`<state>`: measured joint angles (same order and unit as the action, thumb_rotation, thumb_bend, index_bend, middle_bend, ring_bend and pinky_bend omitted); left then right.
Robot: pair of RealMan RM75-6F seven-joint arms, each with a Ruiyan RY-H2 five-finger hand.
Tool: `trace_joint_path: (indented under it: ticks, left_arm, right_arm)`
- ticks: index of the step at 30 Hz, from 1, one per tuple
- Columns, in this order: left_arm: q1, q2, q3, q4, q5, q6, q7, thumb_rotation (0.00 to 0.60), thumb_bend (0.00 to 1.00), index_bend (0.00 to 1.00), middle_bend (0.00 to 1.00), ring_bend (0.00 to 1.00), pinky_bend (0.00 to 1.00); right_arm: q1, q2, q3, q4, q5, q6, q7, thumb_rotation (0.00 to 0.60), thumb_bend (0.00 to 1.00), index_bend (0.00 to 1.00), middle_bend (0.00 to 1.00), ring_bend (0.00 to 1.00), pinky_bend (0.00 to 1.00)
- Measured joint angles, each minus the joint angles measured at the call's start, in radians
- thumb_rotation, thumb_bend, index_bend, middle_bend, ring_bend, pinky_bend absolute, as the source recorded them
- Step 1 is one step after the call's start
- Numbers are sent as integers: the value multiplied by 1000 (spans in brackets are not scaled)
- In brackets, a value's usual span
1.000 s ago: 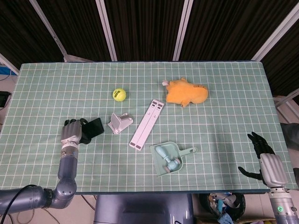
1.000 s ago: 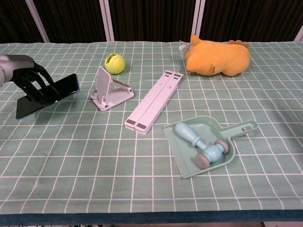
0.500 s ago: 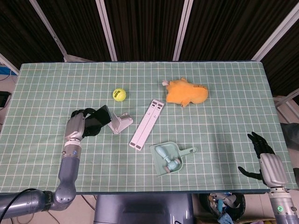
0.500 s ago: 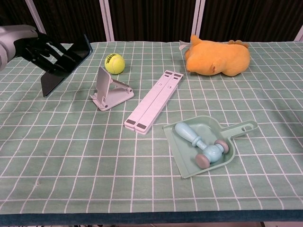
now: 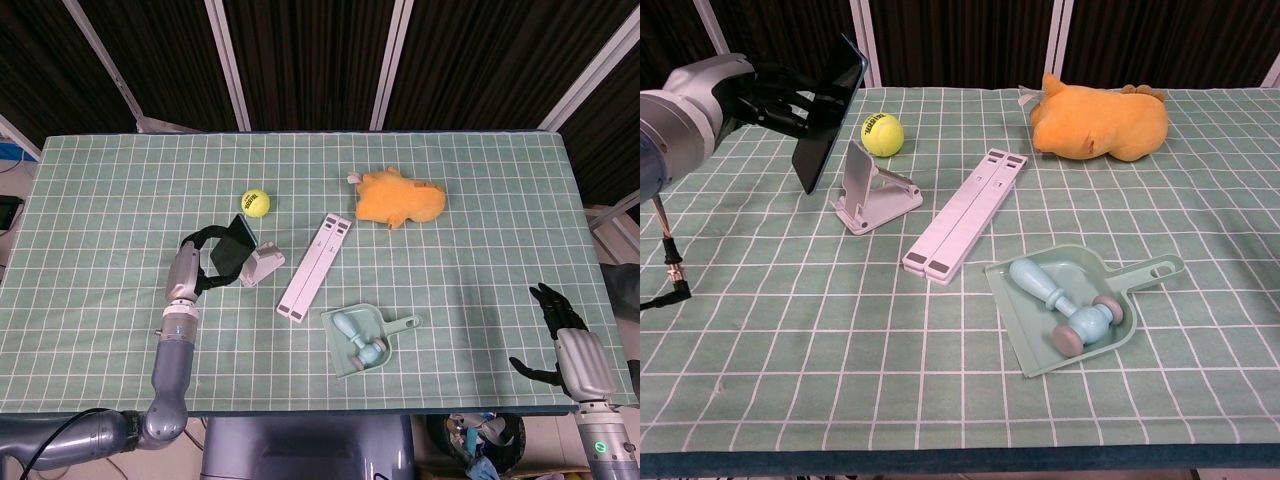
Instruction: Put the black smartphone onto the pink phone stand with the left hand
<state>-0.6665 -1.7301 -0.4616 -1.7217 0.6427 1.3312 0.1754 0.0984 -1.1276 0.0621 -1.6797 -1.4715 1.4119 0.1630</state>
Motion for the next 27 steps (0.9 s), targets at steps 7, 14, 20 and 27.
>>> trace_joint_path:
  ticks: [7,14,20,27]
  left_arm:
    - [14,-74,3,77,31,-21,-92,600,326,439,525,80,16]
    - [32,-104,2,116,107,-47,-209,600,327,438,525,80,17]
    - [46,-130,-5,160,159,-72,-282,600,327,439,525,80,16]
    - [57,-145,-14,189,172,-99,-327,600,327,439,525,80,16]
  right_arm:
    - [0,2,0,-2,1,-2,5,600,230,0,0,0,185]
    - [1,3,0,-3,5,-6,8,600,231,0,0,0,185]
    - [1,4,0,-6,6,-7,9,600,231,0,0,0,186]
    - [1,5,2,-7,11,-9,13,600,230,0,0,0,185]
